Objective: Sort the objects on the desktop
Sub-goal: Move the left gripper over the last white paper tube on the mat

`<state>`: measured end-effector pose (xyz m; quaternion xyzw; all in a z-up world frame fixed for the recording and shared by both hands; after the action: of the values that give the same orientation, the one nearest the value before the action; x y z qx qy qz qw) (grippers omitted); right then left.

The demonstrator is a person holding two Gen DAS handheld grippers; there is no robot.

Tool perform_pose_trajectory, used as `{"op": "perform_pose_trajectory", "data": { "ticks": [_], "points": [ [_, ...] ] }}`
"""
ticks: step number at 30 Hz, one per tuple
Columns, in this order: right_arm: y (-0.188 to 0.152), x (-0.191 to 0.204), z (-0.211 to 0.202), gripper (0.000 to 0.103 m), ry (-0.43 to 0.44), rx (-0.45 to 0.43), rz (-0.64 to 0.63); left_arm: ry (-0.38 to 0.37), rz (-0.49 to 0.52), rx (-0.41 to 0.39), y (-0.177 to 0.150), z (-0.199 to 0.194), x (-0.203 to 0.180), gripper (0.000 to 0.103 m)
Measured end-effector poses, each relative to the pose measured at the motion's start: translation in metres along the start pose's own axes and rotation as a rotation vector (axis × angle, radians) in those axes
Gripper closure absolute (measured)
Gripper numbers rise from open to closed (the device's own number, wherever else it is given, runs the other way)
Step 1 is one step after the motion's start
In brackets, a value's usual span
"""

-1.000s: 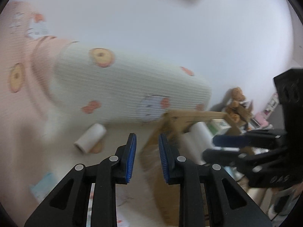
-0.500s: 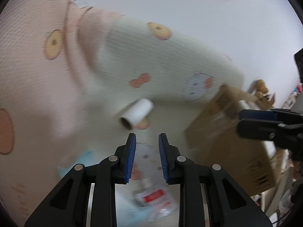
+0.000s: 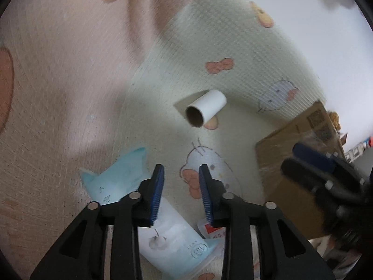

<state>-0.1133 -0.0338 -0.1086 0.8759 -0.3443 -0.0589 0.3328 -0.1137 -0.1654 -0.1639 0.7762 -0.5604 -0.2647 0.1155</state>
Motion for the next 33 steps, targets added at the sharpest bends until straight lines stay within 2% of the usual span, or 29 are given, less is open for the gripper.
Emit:
{"op": "perform_pose_trajectory", "data": {
  "ticks": [4,8,12,14,17,21,27,30,33],
  "points": [
    [-0.01,0.005,0.026,0.063,-0.019,-0.023,-0.032,-0.039,0.01,0.067,0.007,0.019,0.001,0.063],
    [-0.015,0.002,0.05,0.063,-0.027,-0.019,-0.056,-0.073,0.021,0.097,0.015,0.034,-0.004,0.063],
    [-0.014,-0.011,0.068,0.063,0.008,-0.012,0.019,-0.083,0.045,0.11,0.03,0.047,-0.011,0.063],
    [-0.013,-0.018,0.076,0.063,-0.005,-0.007,0.055,-0.087,0.056,0.104,0.039,0.051,-0.015,0.063],
    [-0.008,-0.032,0.086,0.062,-0.034,-0.033,0.1,-0.103,0.031,0.098,0.059,0.059,-0.019,0.063],
    [-0.001,-0.047,0.095,0.062,-0.019,-0.057,0.157,-0.133,0.01,0.127,0.083,0.075,-0.029,0.063],
    [0.005,-0.069,0.105,0.062,-0.018,-0.108,0.237,-0.095,0.07,0.147,0.105,0.1,-0.049,0.06],
    [0.006,-0.078,0.113,0.062,-0.023,-0.111,0.262,-0.1,0.059,0.173,0.109,0.11,-0.051,0.06],
    [0.006,-0.087,0.121,0.062,-0.028,-0.102,0.3,-0.08,0.097,0.175,0.115,0.116,-0.056,0.06]
  ]
}}
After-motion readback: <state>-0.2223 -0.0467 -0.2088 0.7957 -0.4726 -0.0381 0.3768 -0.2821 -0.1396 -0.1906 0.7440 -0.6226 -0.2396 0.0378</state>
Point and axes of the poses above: each gripper's, at about its wrist camera, not at the fingertips, and z roughly the way its jaws point, x to its left, y to its top, the point moved 3 cm from there along z, roughly the way its jaws point, and after that the axes turned 9 degrees about y, right-handed, at the moved point
